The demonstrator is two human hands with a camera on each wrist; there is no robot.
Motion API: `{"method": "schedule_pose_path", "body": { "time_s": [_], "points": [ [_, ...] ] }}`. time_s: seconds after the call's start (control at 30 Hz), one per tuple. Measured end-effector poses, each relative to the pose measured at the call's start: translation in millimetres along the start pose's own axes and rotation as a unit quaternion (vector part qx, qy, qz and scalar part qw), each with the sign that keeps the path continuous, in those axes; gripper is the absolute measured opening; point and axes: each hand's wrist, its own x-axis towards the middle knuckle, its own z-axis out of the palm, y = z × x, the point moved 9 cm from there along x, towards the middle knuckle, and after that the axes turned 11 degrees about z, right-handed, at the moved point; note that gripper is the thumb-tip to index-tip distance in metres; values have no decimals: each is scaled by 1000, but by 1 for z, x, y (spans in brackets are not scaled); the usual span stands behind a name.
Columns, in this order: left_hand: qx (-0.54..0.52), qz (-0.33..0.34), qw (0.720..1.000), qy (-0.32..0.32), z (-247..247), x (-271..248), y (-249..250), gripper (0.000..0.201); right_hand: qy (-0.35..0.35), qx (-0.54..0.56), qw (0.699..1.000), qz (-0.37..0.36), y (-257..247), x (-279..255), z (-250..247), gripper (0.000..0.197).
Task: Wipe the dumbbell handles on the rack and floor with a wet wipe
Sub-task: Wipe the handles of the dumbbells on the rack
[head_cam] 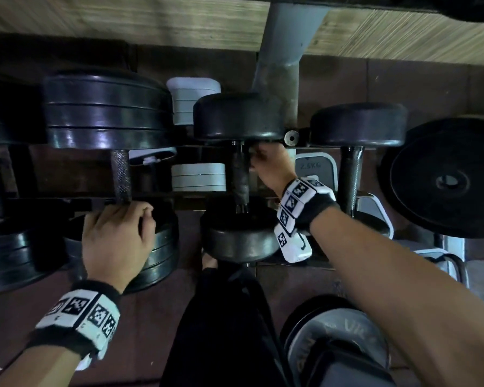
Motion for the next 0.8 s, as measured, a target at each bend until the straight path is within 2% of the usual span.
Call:
{"method": "schedule_pose_path", "body": {
  "time_s": [0.07, 0.17, 0.27, 0.43, 0.57, 0.63, 0.8],
  "points": [
    [21, 15, 1000, -2, 0, 3, 10, 22, -18, -21, 999, -27, -8, 2, 3, 12],
    [20, 0, 1000, 2, -4, 5, 13, 22, -29, 19, 998, -50, 2, -9, 0, 21],
    [17, -9, 1000, 12, -7, 4, 12, 21, -28, 49, 998, -39, 13, -18, -1, 15],
    [16, -6, 1000, 7, -4, 4, 11, 21, -3, -57, 997, -55, -6, -3, 5, 14],
    [18, -8, 1000, -4, -2, 3, 11, 22, -4, -11, 999, -49, 9, -20, 2, 19],
    [21, -7, 1000, -9, 1, 3, 10, 22, 2, -1, 999, -37, 25, -31, -2, 13],
    [22, -12, 1000, -6, 1, 2, 9, 22, 8, -37, 999, -34, 19, -18, 11, 23]
  ]
}}
